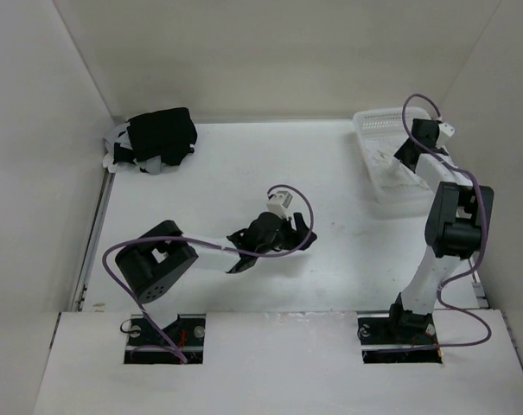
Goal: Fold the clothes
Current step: Grab the tank top from the pile, then move the tank top to the center of the board
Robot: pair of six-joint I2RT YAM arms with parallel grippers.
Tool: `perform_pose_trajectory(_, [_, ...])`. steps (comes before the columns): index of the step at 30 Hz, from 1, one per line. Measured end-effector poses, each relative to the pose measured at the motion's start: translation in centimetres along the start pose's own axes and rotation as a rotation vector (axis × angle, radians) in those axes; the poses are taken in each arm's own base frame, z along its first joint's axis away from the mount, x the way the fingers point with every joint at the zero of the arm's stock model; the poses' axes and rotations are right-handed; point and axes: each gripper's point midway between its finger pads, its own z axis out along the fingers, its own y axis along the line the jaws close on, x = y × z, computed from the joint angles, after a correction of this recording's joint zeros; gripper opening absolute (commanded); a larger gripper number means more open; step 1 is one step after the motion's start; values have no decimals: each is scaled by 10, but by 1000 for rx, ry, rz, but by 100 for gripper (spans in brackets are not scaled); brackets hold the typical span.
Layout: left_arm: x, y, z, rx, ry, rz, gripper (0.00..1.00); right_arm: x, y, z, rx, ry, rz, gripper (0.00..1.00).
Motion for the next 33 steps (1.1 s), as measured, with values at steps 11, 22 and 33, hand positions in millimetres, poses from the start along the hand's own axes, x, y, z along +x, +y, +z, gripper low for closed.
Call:
perform_pose_trajectory(11, [-7, 7, -1, 4, -22, -10, 61, 34, 32, 20, -116, 113, -25, 60])
perform_pose_trajectory(22, [-11, 4, 0, 18, -36, -12, 61, 44, 36, 35, -108, 147, -24, 0])
perform_pose_trajectory(33, [-74, 29, -35, -34, -197, -80, 65, -167, 149, -293, -703, -429, 148, 0])
